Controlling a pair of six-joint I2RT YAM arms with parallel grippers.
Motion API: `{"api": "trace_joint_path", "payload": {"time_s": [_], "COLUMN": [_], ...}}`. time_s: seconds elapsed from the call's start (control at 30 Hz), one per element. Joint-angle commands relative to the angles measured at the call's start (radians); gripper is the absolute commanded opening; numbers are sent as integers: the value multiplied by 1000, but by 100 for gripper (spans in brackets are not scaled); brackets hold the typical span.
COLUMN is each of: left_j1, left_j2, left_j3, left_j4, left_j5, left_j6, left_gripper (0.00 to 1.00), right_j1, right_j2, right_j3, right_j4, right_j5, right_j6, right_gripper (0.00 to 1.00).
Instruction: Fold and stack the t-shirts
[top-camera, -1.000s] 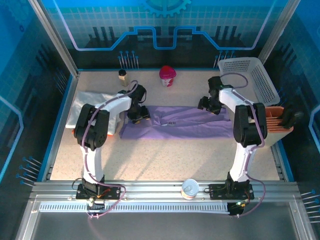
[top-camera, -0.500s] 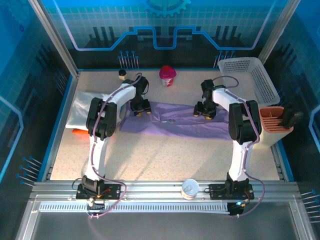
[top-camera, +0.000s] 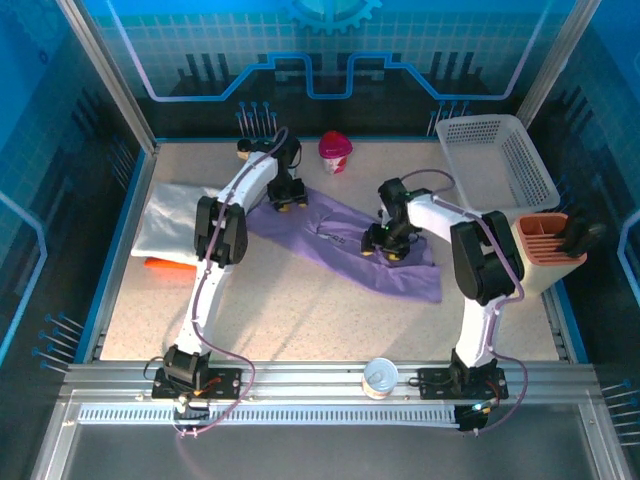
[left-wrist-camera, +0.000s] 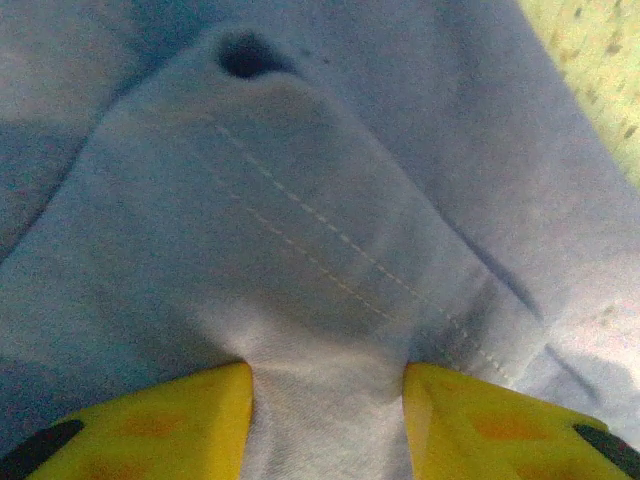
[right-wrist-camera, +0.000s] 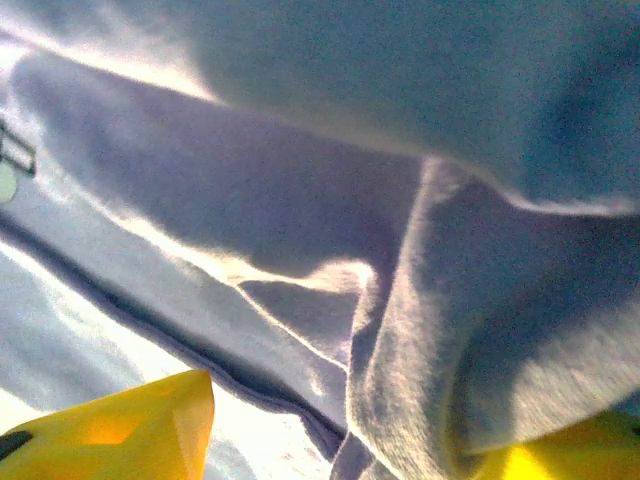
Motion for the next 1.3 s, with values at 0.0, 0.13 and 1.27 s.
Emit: {"api": "trace_joint_path", "payload": {"time_s": [0.0,0.13,1.27], "left_j1": [24,37,56], "left_j2": [76,80,-1036], "left_j3": [58,55,-1120], "left_j4": [-27,33,325], "left_j5": [35,91,50], "left_j6": [20,-12,-101], "left_gripper": [46,45,48], "right_j1": [101,239,282], "right_j2": [-2,3,495], "right_j3": [-87,-97,995], "right_j4": [110,240,-241], "right_j5": [-99,-134,226], "right_j6": [172,329,-279], "right_gripper": [62,64,76]}}
